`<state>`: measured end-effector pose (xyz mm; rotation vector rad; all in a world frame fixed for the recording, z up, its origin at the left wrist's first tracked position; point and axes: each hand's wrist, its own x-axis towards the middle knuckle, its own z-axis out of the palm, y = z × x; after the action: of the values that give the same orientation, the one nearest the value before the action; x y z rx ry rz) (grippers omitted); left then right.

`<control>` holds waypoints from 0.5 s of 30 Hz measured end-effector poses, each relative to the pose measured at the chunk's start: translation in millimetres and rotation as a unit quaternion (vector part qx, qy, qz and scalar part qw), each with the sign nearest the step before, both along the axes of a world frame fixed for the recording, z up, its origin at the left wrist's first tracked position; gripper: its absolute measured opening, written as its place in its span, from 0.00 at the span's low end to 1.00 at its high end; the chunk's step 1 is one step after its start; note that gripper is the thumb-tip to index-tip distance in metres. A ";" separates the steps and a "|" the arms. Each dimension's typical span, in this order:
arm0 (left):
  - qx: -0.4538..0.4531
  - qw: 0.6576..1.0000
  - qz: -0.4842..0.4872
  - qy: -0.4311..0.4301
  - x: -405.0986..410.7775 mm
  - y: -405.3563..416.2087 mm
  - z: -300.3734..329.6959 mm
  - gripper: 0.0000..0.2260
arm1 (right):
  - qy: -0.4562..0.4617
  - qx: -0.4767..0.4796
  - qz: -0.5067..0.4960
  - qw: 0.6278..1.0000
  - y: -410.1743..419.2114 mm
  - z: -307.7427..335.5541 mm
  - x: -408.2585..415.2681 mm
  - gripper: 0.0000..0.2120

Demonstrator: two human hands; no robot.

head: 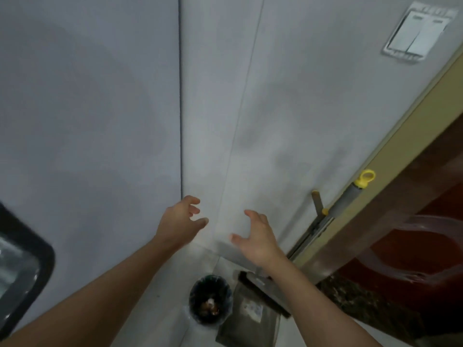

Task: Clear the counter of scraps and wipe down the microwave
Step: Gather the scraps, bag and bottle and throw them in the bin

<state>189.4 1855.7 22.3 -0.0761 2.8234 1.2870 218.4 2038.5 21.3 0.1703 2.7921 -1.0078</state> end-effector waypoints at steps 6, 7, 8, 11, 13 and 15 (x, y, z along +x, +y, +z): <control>0.001 0.999 0.045 0.024 63.8 -2.1 41.1 0.20 | 0.030 -0.005 0.068 0.997 -0.6 44.1 39.8 0.36; 0.000 0.998 0.055 0.029 74.1 -4.8 45.8 0.20 | 0.037 -0.006 0.080 0.996 -3.0 50.9 45.7 0.36; -0.001 0.997 0.066 0.033 84.9 -8.6 50.0 0.20 | 0.041 -0.006 0.092 0.995 -6.3 57.4 52.1 0.36; 0.001 0.994 0.103 0.039 117.9 -24.6 62.4 0.19 | 0.050 -0.014 0.128 0.990 -20.9 74.2 71.7 0.36; -0.001 0.991 0.124 0.042 140.0 -38.9 69.8 0.19 | 0.050 -0.022 0.151 0.987 -35.1 84.0 84.0 0.36; -0.007 0.988 0.150 0.047 162.2 -56.3 77.6 0.19 | 0.052 -0.027 0.178 0.982 -54.1 92.2 95.3 0.35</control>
<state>351.6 1799.4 99.9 -0.4697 2.9881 1.3558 313.7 1984.4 113.5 -0.3851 2.7398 -1.0234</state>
